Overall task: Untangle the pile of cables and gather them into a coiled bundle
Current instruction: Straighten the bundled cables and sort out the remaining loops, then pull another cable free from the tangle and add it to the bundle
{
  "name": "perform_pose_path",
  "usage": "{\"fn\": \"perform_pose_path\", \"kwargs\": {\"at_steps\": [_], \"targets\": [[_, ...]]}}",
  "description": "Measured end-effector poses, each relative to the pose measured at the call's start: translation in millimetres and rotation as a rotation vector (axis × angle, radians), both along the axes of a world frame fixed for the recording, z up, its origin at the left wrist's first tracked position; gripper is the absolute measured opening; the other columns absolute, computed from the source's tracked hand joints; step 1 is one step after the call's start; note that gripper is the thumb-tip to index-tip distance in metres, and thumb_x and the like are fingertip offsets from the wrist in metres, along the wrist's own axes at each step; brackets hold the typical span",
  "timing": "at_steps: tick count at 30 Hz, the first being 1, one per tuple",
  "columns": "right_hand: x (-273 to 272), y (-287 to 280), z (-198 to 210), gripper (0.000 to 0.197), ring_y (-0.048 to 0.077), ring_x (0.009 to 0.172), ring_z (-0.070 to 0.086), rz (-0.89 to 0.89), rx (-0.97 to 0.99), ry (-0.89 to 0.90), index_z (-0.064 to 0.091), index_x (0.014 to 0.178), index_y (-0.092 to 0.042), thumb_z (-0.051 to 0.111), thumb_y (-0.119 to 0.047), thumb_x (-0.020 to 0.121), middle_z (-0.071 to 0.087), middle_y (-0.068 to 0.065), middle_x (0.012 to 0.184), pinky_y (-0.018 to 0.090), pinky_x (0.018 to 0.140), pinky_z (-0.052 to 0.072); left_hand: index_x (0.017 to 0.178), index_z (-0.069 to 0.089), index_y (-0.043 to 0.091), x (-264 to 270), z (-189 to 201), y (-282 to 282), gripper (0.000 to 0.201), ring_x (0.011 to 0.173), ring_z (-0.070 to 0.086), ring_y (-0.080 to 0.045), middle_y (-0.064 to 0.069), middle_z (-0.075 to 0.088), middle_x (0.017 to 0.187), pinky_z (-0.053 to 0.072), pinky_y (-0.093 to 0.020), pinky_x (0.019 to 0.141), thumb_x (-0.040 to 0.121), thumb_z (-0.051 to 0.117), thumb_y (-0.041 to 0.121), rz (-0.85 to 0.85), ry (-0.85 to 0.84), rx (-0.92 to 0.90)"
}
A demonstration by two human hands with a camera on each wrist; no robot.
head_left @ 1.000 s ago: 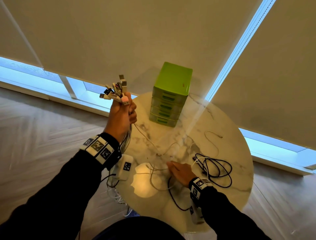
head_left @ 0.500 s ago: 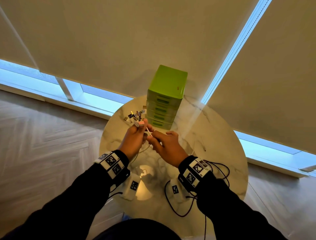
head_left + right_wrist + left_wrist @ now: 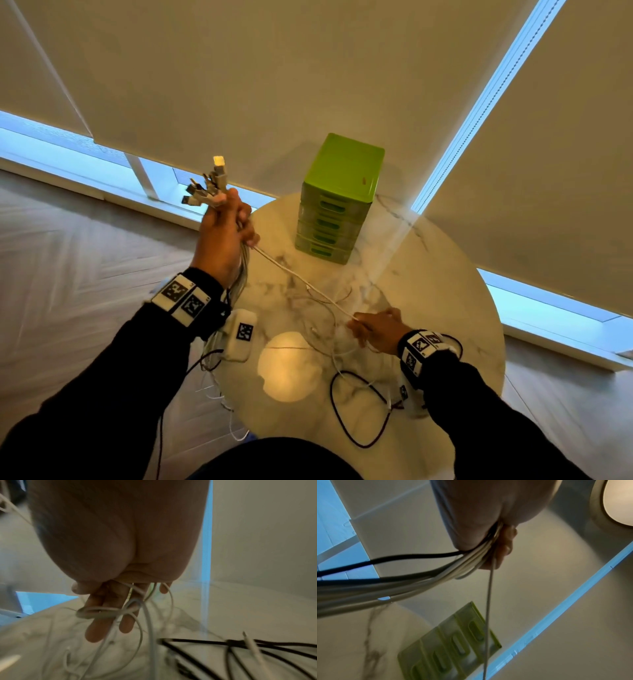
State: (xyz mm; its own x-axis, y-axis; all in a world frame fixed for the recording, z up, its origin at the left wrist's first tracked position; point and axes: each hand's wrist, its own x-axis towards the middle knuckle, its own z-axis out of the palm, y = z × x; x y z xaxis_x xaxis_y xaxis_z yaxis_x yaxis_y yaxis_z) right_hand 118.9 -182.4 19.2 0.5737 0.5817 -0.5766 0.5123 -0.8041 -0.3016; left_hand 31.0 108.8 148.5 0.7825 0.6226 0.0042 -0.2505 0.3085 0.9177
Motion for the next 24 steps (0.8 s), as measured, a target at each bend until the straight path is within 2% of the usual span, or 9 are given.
{"fn": "perform_pose_path", "kwargs": {"at_steps": [3,6,8,10,12,14,17,20,24], "targets": [[12,-14,4,0.044,0.002,0.092,0.06,-0.059,0.012,-0.01,0.057,0.083,-0.033,0.026,-0.055,0.105,0.071,-0.014,0.087,0.041,0.101,0.023,0.079,0.041,0.022,1,1,14,0.032,0.051,0.029,-0.006,0.011,0.041,0.066,0.028,-0.024,0.052,0.109,0.04,0.031,0.036,-0.009,0.085],[16,-6,23,0.041,-0.002,0.085,0.06,-0.085,0.279,-0.001,0.065,0.082,-0.031,0.037,-0.052,0.104,0.068,-0.022,0.082,0.035,0.102,0.038,0.084,0.049,0.023,1,-10,5,0.028,0.059,0.038,-0.001,0.016,0.049,0.065,0.031,-0.017,0.055,0.11,0.039,0.018,0.028,0.056,0.246],[12,7,41,0.041,0.004,0.087,0.063,-0.083,0.516,0.056,0.067,0.081,-0.023,0.042,-0.045,0.105,0.069,-0.015,0.083,0.03,0.094,0.046,0.087,0.056,0.024,4,-24,-8,0.026,0.063,0.043,0.001,0.014,0.053,0.072,0.036,-0.017,0.06,0.108,0.043,0.019,-0.005,0.153,0.347],[5,23,60,0.041,0.01,0.088,0.063,-0.075,0.659,0.059,0.065,0.083,-0.015,0.04,-0.037,0.107,0.07,-0.004,0.085,0.023,0.088,0.046,0.092,0.062,0.025,5,-38,-19,0.02,0.068,0.048,-0.002,0.009,0.055,0.079,0.039,-0.022,0.067,0.106,0.048,0.022,-0.058,0.222,0.345],[-3,37,72,0.036,0.007,0.081,0.061,-0.121,0.773,-0.027,0.062,0.084,-0.015,0.04,-0.032,0.108,0.068,-0.004,0.083,0.016,0.08,0.044,0.094,0.064,0.026,4,-46,-33,0.019,0.069,0.046,-0.006,0.006,0.054,0.079,0.037,-0.025,0.065,0.105,0.049,0.022,-0.155,0.249,0.365],[-9,49,78,0.03,0.004,0.073,0.057,-0.195,0.871,-0.113,0.06,0.087,-0.017,0.043,-0.031,0.107,0.065,-0.003,0.081,0.015,0.072,0.043,0.095,0.063,0.024,3,-46,-49,0.02,0.068,0.042,-0.009,0.0,0.054,0.081,0.035,-0.026,0.061,0.106,0.047,0.024,-0.267,0.296,0.392],[-17,63,83,0.022,0.0,0.07,0.053,-0.171,0.924,-0.169,0.059,0.092,-0.02,0.044,-0.03,0.106,0.057,-0.012,0.079,0.017,0.067,0.041,0.093,0.061,0.021,4,-47,-62,0.023,0.064,0.038,-0.01,0.003,0.053,0.076,0.03,-0.025,0.056,0.108,0.043,0.027,-0.407,0.342,0.306],[-26,71,87,0.018,-0.008,0.078,0.053,-0.058,0.917,-0.17,0.061,0.102,-0.023,0.044,-0.03,0.106,0.053,-0.022,0.084,0.013,0.072,0.04,0.087,0.058,0.019,5,-49,-65,0.027,0.057,0.031,-0.01,0.005,0.041,0.065,0.023,-0.028,0.054,0.106,0.045,0.034,-0.459,0.311,0.166],[-31,69,86,0.028,-0.001,0.075,0.056,-0.051,0.867,-0.033,0.056,0.097,-0.02,0.038,-0.038,0.107,0.057,-0.014,0.081,0.024,0.073,0.047,0.092,0.06,0.015,6,-46,-60,0.021,0.055,0.033,-0.008,0.005,0.039,0.064,0.027,-0.027,0.055,0.106,0.047,0.026,-0.372,0.299,0.104]]}}
